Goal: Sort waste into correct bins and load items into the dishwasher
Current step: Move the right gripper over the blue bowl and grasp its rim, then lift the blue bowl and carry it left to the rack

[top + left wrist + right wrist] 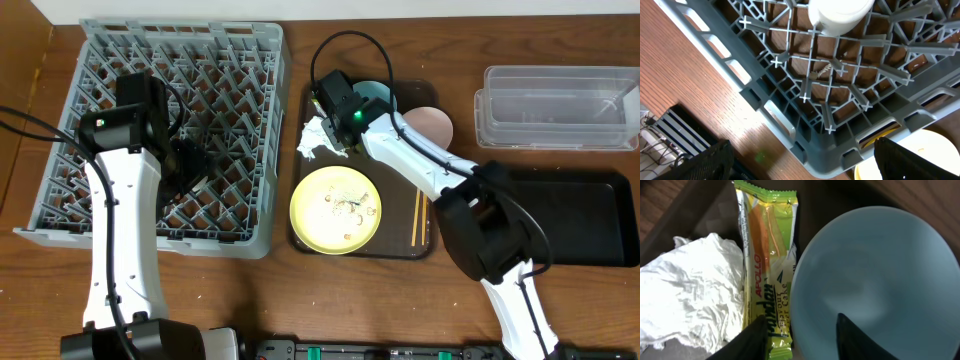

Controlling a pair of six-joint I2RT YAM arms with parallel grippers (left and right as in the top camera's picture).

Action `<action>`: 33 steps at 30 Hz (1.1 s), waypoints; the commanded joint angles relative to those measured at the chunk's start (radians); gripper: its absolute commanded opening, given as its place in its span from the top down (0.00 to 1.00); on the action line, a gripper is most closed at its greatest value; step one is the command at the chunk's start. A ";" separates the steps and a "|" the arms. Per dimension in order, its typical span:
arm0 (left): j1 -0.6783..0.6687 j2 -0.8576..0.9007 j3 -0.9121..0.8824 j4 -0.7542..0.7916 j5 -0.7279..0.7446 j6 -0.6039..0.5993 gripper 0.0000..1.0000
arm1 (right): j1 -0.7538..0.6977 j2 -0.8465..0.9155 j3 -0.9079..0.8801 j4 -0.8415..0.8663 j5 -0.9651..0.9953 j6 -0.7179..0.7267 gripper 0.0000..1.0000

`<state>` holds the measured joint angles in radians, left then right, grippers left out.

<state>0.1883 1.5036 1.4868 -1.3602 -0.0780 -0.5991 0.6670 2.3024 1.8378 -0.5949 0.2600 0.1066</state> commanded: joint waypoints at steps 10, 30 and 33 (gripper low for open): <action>0.002 0.000 -0.007 0.011 -0.012 -0.005 0.09 | -0.011 0.039 0.013 0.019 0.005 0.013 0.84; 0.003 0.000 -0.004 0.011 -0.007 -0.006 0.09 | -0.019 -0.230 0.117 0.087 -0.257 0.159 0.99; 0.020 -0.006 0.043 0.011 0.000 -0.009 0.09 | -0.026 -0.231 0.116 0.241 -0.637 0.295 0.99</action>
<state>0.1890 1.5036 1.4872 -1.3468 -0.0776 -0.5995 0.6548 2.0724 1.9434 -0.4450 -0.0109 0.2539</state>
